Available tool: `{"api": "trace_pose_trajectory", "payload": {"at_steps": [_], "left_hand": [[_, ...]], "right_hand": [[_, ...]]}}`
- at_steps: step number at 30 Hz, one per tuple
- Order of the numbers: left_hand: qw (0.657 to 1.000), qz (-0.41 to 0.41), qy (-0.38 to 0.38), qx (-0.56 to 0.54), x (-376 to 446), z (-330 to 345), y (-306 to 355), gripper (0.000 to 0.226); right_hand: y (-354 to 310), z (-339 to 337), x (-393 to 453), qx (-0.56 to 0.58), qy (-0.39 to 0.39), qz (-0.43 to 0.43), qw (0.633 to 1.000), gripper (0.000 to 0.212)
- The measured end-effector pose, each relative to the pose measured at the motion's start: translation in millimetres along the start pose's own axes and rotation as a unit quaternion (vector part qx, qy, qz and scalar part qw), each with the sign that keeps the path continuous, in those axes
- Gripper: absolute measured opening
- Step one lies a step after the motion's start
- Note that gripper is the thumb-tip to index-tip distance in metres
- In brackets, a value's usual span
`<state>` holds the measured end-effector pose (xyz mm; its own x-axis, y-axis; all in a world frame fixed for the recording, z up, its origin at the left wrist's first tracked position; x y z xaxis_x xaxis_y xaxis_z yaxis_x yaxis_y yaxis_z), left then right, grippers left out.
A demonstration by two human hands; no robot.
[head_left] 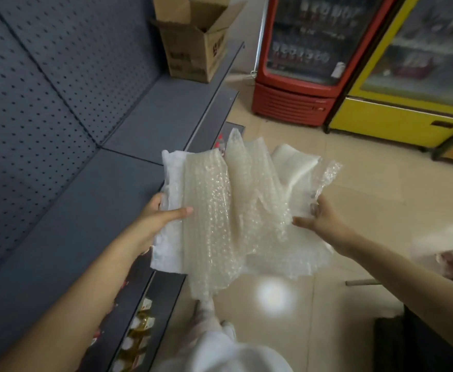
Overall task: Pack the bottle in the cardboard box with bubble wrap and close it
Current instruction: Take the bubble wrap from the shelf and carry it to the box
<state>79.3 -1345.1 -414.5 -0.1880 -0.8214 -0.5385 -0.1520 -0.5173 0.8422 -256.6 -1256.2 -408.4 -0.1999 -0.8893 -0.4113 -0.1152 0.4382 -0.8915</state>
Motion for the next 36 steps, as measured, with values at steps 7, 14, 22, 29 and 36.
{"api": "trace_pose_trajectory", "payload": {"at_steps": [7, 14, 22, 29, 36], "left_hand": [[0.997, 0.011, -0.060, 0.053, 89.7, 65.7, 53.0, 0.060], [0.990, 0.023, -0.106, 0.093, 176.8, 104.4, 119.1, 0.059], [0.987, 0.039, -0.115, 0.107, 256.5, 132.2, 178.9, 0.056], [0.991, 0.025, -0.073, 0.110, 321.9, 141.7, 211.8, 0.048], [0.998, 0.019, 0.000, 0.068, 359.0, 122.1, 228.3, 0.041]], "right_hand": [[3.2, -65.8, 55.3, 0.000, 0.066, 0.025, 0.998, 0.072], [-33.0, -105.0, 121.2, 0.026, 0.101, 0.027, 0.994, 0.060], [-61.8, -139.8, 206.0, 0.024, 0.114, 0.036, 0.993, 0.059], [-98.6, -164.3, 306.6, 0.002, 0.057, 0.026, 0.998, 0.062], [-152.5, -149.8, 399.2, -0.054, -0.042, 0.006, 0.998, 0.068]]}}
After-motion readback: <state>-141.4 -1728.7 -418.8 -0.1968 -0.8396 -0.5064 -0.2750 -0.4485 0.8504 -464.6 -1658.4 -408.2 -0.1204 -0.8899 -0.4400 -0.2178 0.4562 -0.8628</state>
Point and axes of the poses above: each hand's wrist, its own x-axis towards the middle knuckle, its own z-axis out of the palm, y = z × x, the point moved 9 cm from there along x, towards the middle knuckle
